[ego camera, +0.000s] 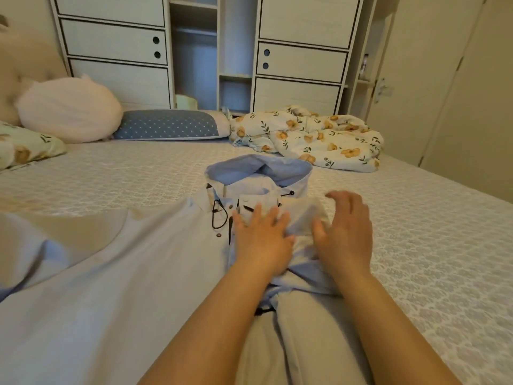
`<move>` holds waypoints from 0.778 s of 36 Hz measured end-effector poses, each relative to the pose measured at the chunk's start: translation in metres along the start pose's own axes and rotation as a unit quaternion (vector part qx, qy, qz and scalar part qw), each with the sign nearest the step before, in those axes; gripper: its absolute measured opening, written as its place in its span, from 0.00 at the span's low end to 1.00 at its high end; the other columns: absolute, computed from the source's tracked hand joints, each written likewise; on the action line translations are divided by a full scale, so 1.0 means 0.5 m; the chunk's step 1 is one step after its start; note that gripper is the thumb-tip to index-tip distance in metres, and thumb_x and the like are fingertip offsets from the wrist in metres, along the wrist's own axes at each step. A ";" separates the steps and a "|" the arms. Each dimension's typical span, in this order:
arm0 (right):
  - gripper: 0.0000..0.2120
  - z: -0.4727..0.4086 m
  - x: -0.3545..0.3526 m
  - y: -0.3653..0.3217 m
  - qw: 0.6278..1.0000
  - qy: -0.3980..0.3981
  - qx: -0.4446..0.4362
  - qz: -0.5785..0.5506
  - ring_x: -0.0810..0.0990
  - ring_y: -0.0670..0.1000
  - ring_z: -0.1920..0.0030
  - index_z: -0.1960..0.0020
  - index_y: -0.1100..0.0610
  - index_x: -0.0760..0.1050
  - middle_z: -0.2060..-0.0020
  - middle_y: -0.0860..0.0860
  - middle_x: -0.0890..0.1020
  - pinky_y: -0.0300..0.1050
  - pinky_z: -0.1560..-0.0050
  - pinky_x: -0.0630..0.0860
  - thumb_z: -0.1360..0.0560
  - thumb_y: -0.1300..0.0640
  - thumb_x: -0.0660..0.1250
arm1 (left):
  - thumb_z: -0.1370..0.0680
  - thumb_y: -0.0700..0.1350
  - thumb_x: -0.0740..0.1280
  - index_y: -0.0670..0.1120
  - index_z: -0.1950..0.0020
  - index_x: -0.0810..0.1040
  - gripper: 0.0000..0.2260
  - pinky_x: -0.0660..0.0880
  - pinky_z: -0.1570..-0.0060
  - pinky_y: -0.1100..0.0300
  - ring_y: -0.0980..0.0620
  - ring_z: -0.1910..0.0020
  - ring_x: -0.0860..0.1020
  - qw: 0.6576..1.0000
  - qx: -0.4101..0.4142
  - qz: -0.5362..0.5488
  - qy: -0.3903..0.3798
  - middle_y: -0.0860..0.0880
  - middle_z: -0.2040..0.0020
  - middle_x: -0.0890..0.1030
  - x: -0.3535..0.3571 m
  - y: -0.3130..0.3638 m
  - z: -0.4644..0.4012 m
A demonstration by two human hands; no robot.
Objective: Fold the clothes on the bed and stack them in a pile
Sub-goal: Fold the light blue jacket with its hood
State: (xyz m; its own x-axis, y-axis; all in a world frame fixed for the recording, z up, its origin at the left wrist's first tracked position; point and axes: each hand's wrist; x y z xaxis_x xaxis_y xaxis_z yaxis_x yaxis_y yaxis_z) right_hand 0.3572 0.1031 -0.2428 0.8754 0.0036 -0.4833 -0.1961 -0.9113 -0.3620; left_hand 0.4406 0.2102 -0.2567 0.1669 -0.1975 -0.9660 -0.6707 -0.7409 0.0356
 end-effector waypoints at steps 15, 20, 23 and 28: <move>0.27 0.113 0.028 0.056 0.901 -0.429 0.053 0.032 0.44 0.49 0.23 0.22 0.49 0.49 0.22 0.46 0.46 0.51 0.24 0.47 0.18 0.42 0.47 | 0.19 0.61 0.44 0.63 0.23 0.48 0.23 0.39 0.28 0.43 0.54 0.23 0.40 0.978 -0.021 0.180 -0.106 0.58 0.22 0.44 0.071 -0.062 0.038; 0.30 0.190 -0.094 0.031 0.880 -0.468 0.068 0.048 0.46 0.48 0.23 0.22 0.49 0.50 0.22 0.47 0.47 0.49 0.24 0.46 0.20 0.39 0.50 | 0.20 0.65 0.48 0.58 0.22 0.44 0.29 0.41 0.27 0.48 0.53 0.23 0.38 0.971 -0.001 0.159 -0.181 0.55 0.22 0.39 0.032 -0.087 0.211; 0.30 0.239 -0.182 -0.009 0.858 -0.502 0.079 0.067 0.45 0.48 0.23 0.22 0.50 0.49 0.22 0.47 0.47 0.50 0.26 0.45 0.20 0.39 0.50 | 0.23 0.69 0.50 0.58 0.22 0.43 0.34 0.38 0.28 0.49 0.55 0.24 0.38 0.974 0.015 0.127 -0.189 0.56 0.22 0.38 -0.002 -0.065 0.343; 0.32 0.352 -0.336 -0.095 0.823 -0.558 0.073 0.072 0.41 0.48 0.23 0.22 0.50 0.45 0.22 0.46 0.44 0.52 0.26 0.41 0.20 0.38 0.49 | 0.23 0.68 0.45 0.63 0.24 0.44 0.29 0.35 0.28 0.45 0.55 0.24 0.35 0.977 0.069 0.078 -0.187 0.59 0.22 0.39 -0.046 -0.019 0.539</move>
State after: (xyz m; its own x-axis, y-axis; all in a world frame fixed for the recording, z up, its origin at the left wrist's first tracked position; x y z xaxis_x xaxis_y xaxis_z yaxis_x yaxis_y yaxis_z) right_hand 0.1418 0.2181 -0.2850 -0.0969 0.3513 -0.9312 -0.3849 -0.8761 -0.2904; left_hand 0.2481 0.3947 -0.3039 -0.2030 -0.0335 -0.9786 -0.7625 -0.6217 0.1794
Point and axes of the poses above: each hand's wrist, its own z-axis away from the middle knuckle, its own x-axis out of the palm, y = z × x
